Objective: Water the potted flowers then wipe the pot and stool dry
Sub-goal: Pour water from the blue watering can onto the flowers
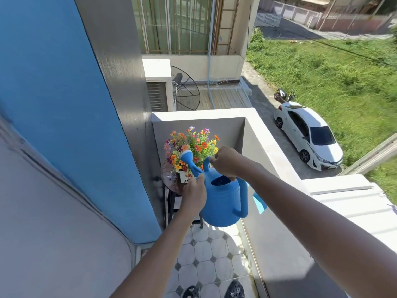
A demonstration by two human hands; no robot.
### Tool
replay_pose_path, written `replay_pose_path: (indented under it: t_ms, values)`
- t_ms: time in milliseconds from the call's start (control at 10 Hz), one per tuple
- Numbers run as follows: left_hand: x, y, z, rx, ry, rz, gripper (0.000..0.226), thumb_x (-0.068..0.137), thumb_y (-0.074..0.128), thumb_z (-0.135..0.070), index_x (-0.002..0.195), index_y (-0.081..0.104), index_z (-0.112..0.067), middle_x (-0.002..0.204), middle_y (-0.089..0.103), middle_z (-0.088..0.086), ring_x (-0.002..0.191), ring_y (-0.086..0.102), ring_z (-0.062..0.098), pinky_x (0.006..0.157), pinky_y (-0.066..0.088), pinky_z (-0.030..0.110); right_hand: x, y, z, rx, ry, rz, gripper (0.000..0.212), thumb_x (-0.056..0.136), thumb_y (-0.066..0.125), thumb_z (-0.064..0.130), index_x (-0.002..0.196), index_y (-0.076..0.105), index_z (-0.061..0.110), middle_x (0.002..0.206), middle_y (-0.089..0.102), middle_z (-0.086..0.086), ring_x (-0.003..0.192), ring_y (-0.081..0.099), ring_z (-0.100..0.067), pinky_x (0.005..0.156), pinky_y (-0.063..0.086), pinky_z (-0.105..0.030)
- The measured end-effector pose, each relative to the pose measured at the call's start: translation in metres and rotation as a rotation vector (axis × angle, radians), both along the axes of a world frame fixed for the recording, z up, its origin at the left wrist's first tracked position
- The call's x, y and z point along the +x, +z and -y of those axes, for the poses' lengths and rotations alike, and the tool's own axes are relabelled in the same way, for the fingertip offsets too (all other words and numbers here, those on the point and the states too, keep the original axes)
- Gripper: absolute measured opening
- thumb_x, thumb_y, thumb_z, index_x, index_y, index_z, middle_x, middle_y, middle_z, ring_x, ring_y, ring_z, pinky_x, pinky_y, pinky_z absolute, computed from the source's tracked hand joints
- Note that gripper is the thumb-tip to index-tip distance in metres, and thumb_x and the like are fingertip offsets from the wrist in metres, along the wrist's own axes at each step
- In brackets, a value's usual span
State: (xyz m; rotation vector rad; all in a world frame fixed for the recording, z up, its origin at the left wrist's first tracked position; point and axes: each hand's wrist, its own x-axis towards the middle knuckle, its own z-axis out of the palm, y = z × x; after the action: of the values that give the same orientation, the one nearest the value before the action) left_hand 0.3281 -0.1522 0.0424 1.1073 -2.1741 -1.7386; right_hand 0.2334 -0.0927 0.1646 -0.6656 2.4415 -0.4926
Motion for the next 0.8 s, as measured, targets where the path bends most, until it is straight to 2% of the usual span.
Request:
replay_pose_path:
  t_ms: [100,200,300,400,500,600,700,800]
  values:
    - [0.001,-0.002,-0.007,-0.011,-0.025,0.012,0.04,0.096,0.026,-0.043,0.087,0.052,-0.013,0.088,0.056,0.009,0.078,0.052,0.021,0.061,0.034,0.035,0.0,-0.01,-0.007,0.043,0.014,-0.04,0.019,0.103,0.042,0.023,0.098,0.048,0.007,0.064,0.05,-0.008,0.052,0.05,-0.023,0.046,0.039,-0.027]
    - [0.0,-0.003,-0.015,0.007,-0.043,0.003,0.046,0.094,0.026,-0.046,0.094,0.055,-0.01,0.093,0.059,0.011,0.083,0.054,0.023,0.064,0.037,0.035,0.003,-0.001,-0.015,0.043,-0.037,-0.008,0.028,0.105,0.038,0.021,0.114,0.057,0.003,0.064,0.046,-0.006,0.05,0.047,-0.017,0.042,0.034,-0.023]
    - [-0.005,-0.001,-0.025,0.008,-0.089,0.01,0.041,0.096,0.027,-0.044,0.093,0.052,-0.011,0.092,0.057,0.01,0.087,0.053,0.025,0.07,0.037,0.038,0.002,0.006,-0.029,0.063,-0.074,0.012,0.033,0.104,0.037,0.014,0.128,0.054,0.0,0.066,0.043,-0.005,0.053,0.045,-0.017,0.04,0.035,-0.02]
    - [-0.012,-0.002,-0.034,0.006,-0.146,0.007,0.04,0.097,0.028,-0.042,0.09,0.051,-0.011,0.088,0.054,0.01,0.084,0.051,0.026,0.068,0.035,0.037,-0.009,-0.002,-0.042,0.083,-0.092,0.021,0.031,0.099,0.045,0.018,0.115,0.06,-0.005,0.065,0.046,-0.005,0.051,0.044,-0.015,0.043,0.04,-0.024]
    - [-0.018,-0.004,-0.045,0.024,-0.161,0.014,0.05,0.092,0.028,-0.05,0.093,0.055,-0.008,0.087,0.057,0.01,0.083,0.054,0.027,0.068,0.037,0.039,-0.011,-0.004,-0.05,0.127,-0.069,-0.047,0.027,0.1,0.047,0.022,0.104,0.06,-0.002,0.064,0.047,-0.005,0.05,0.043,-0.017,0.043,0.037,-0.026]
    - [-0.023,-0.002,-0.05,0.012,-0.195,0.014,0.048,0.094,0.026,-0.047,0.097,0.056,-0.01,0.095,0.058,0.012,0.092,0.055,0.027,0.079,0.042,0.043,-0.016,-0.004,-0.057,0.134,-0.122,-0.054,0.023,0.101,0.046,0.021,0.11,0.057,0.004,0.065,0.049,-0.005,0.048,0.046,-0.017,0.041,0.035,-0.025]
    - [-0.027,0.001,-0.049,-0.027,-0.239,0.009,0.042,0.1,0.024,-0.037,0.104,0.055,-0.008,0.101,0.056,0.013,0.098,0.052,0.028,0.084,0.04,0.044,-0.017,0.001,-0.058,0.122,-0.13,-0.047,0.027,0.099,0.045,0.015,0.117,0.058,-0.001,0.066,0.045,-0.005,0.051,0.044,-0.017,0.044,0.035,-0.025]
    - [-0.032,0.001,-0.046,-0.053,-0.241,0.017,0.038,0.1,0.023,-0.039,0.092,0.05,-0.012,0.092,0.054,0.009,0.09,0.051,0.024,0.074,0.034,0.037,-0.02,0.004,-0.059,0.143,-0.14,-0.061,0.018,0.099,0.044,0.012,0.106,0.058,0.003,0.063,0.045,-0.006,0.049,0.043,-0.017,0.043,0.033,-0.024]
